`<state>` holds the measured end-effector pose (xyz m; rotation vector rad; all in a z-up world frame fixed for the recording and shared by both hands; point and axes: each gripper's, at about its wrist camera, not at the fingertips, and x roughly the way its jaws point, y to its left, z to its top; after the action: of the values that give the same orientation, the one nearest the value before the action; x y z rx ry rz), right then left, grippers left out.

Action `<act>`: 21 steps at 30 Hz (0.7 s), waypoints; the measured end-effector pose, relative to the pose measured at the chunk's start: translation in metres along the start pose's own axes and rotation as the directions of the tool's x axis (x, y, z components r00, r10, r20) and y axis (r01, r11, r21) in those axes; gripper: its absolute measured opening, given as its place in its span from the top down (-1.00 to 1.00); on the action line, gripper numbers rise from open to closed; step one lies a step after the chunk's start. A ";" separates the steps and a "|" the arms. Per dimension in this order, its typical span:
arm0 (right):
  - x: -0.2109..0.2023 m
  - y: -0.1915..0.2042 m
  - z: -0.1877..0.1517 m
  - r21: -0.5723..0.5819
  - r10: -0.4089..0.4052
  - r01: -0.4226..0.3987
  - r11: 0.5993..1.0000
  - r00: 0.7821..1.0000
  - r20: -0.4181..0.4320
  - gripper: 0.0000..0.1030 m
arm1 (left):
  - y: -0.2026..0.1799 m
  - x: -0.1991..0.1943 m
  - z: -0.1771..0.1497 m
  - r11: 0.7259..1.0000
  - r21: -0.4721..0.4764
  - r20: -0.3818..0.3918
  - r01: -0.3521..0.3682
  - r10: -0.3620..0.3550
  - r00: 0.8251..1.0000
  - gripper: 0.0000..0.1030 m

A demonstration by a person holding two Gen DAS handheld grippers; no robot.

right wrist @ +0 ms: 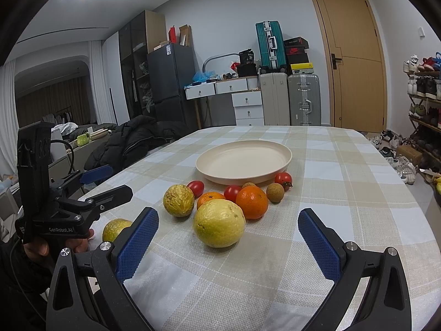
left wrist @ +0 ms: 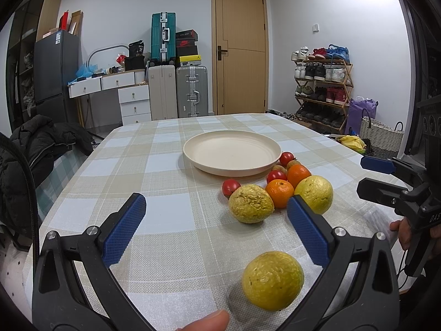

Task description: Organize fruits

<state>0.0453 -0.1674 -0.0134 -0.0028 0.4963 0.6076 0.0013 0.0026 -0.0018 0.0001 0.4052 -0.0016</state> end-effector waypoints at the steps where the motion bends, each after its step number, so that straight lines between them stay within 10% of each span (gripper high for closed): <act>1: 0.000 0.000 0.000 0.000 0.000 0.000 1.000 1.000 0.000 -1.00 | 0.000 0.000 0.000 1.000 0.001 0.000 0.000 0.000 1.000 -0.98; 21: 0.000 0.001 0.000 -0.001 -0.001 0.001 1.000 1.000 0.000 -1.00 | 0.000 0.000 0.000 1.000 0.002 0.000 0.000 0.000 1.000 -0.98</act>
<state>0.0449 -0.1669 -0.0133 -0.0038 0.4963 0.6066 0.0015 0.0023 -0.0018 0.0026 0.4056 -0.0019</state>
